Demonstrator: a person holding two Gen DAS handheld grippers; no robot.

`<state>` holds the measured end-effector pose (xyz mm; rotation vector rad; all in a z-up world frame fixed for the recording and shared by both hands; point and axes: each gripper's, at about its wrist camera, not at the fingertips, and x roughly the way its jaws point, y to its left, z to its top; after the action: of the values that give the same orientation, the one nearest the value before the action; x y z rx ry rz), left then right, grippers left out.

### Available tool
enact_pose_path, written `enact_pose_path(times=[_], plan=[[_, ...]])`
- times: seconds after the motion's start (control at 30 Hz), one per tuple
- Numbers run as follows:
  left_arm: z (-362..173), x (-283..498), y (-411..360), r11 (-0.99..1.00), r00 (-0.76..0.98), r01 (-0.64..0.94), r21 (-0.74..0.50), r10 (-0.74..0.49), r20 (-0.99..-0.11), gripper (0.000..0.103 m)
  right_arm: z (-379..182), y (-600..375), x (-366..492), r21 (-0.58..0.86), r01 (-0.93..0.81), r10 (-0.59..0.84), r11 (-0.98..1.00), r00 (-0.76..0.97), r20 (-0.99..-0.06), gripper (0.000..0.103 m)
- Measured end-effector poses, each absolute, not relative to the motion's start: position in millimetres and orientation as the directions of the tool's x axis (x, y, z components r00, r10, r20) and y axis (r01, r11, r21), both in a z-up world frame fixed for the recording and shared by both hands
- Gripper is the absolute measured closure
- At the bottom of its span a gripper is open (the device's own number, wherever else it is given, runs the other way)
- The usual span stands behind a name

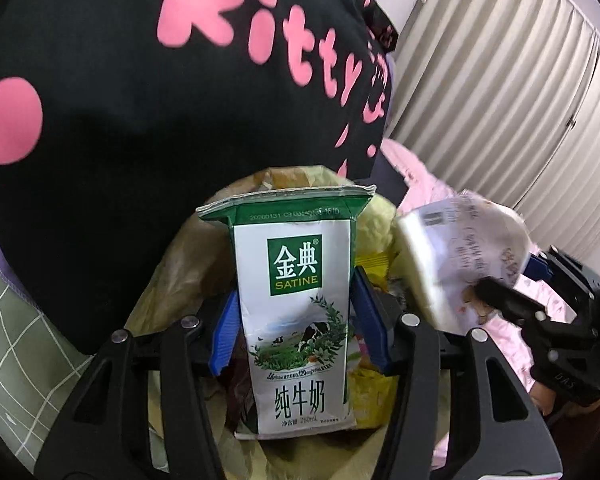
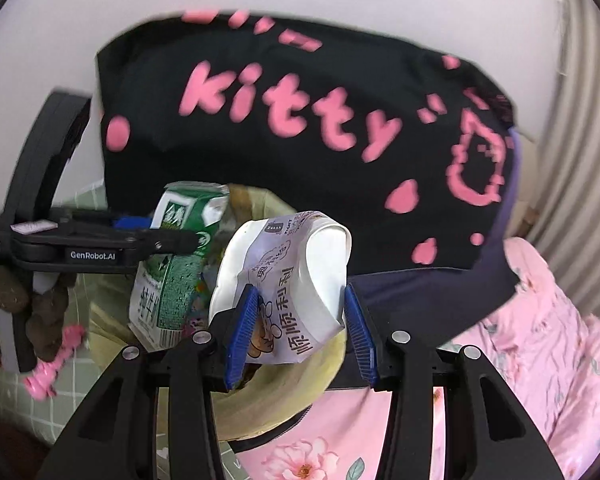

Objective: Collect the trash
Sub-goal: 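Open both grippers to drop the cup and carton into the bag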

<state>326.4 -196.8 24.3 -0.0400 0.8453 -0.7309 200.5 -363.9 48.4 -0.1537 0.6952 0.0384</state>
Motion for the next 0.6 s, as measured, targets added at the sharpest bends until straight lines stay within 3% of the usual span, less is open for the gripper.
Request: enact_pose_path(times=[0.5,0.6], plan=[[23,343,-193,0.718,0.334,0.554,-0.42,-0.655,-0.678,0.052,25,-349,231,-0.149,-0.205,0.051,0.967,0.734,-0.678,0.06],[28,338,-190,0.707,0.331,0.556,-0.436,-0.67,-0.664,0.043,20,-346,227,-0.162,-0.187,0.03,0.969,0.739,-0.673,0.06]])
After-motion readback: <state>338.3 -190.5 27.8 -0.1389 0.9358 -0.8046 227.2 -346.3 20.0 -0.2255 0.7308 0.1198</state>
